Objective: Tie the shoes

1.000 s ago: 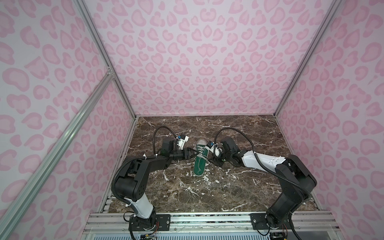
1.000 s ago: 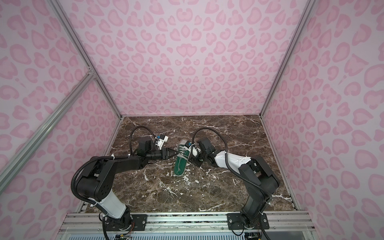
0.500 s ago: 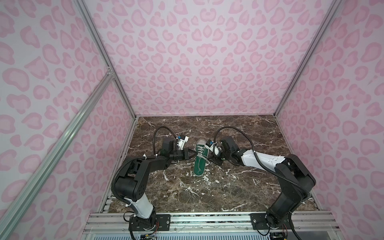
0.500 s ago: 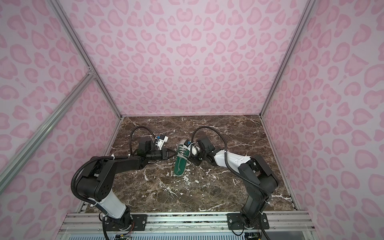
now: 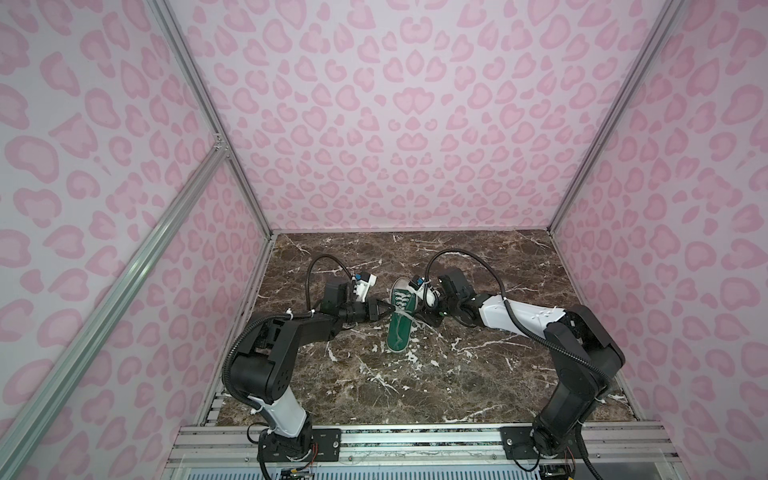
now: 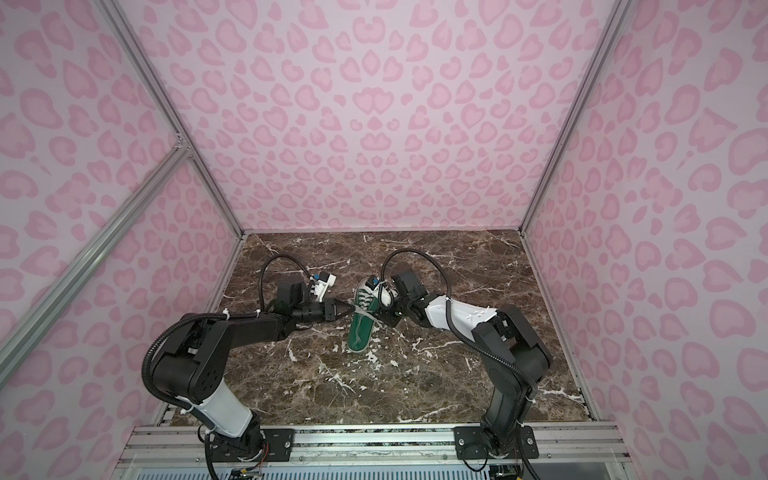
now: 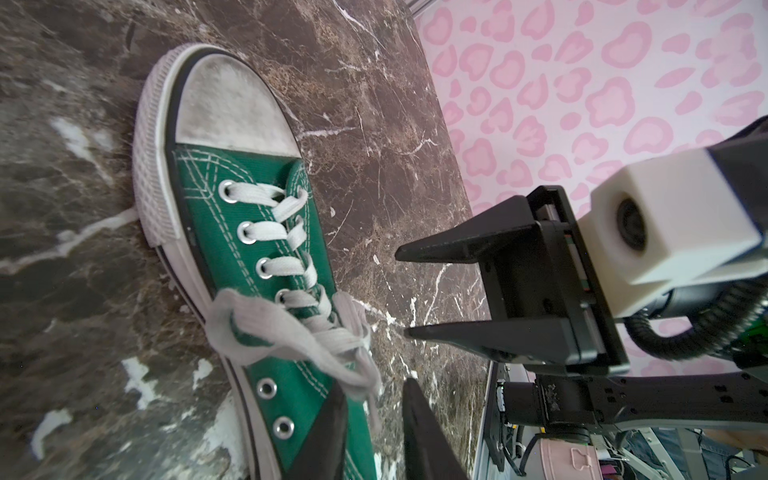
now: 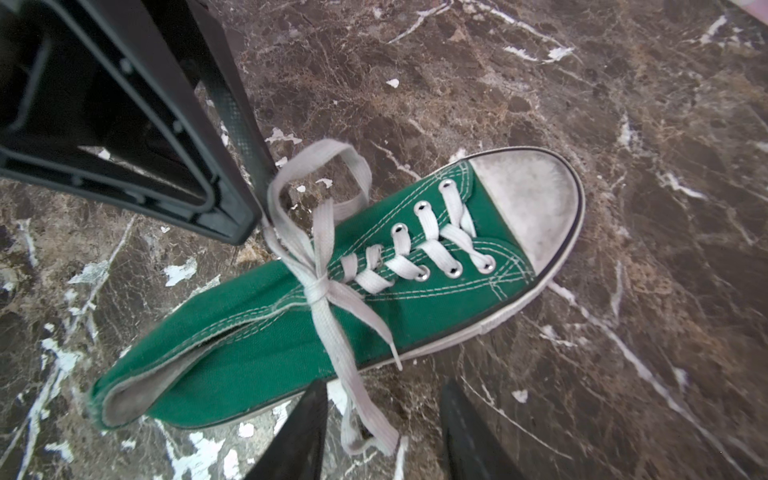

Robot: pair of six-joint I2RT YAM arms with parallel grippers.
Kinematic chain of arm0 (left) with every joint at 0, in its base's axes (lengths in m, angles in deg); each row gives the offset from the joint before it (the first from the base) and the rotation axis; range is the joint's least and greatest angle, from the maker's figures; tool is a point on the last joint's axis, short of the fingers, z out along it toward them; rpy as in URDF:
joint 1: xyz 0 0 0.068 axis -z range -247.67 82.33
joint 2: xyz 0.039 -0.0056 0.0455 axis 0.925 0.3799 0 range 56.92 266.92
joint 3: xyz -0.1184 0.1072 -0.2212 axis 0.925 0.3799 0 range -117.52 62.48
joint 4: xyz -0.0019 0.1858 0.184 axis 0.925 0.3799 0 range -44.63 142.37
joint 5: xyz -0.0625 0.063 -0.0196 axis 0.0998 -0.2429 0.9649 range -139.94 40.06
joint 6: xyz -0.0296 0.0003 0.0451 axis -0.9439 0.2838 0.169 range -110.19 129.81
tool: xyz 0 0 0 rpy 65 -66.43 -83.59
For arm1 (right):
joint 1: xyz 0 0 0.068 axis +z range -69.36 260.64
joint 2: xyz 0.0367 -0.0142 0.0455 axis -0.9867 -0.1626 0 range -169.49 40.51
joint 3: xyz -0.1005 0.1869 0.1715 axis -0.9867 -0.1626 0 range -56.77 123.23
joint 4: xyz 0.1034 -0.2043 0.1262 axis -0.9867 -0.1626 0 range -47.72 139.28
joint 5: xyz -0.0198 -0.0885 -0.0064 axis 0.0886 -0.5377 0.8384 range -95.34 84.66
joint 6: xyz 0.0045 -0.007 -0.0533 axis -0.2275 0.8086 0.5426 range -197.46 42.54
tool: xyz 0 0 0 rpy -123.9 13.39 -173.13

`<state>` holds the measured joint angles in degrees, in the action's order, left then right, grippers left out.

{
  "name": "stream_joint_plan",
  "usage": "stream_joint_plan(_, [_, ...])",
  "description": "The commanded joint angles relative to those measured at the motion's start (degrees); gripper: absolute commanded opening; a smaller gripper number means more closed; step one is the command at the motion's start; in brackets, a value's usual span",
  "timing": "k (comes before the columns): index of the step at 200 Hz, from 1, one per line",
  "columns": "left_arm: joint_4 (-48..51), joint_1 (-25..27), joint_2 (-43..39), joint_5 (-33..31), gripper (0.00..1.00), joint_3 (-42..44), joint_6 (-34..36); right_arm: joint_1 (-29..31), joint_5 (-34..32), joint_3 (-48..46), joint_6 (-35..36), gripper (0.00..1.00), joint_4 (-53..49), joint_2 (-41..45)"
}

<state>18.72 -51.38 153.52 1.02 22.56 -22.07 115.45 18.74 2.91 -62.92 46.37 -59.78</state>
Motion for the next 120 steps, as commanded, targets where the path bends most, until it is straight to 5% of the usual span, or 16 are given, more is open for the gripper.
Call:
stream_joint_plan(1, [-1.51,0.03,-0.87,0.13,0.24,0.31,-0.12,0.13,0.65,0.1,-0.15,0.46,0.02,-0.59])
stream_joint_plan(51, [-2.4,0.02,-0.97,0.06,0.07,1.2,-0.72,0.26,0.94,0.37,-0.13,0.47,0.28,-0.53])
stream_joint_plan(120, [-1.6,-0.12,-2.03,-0.72,0.08,2.31,-0.91,2.81,1.67,2.09,1.79,0.5,1.38,-2.43])
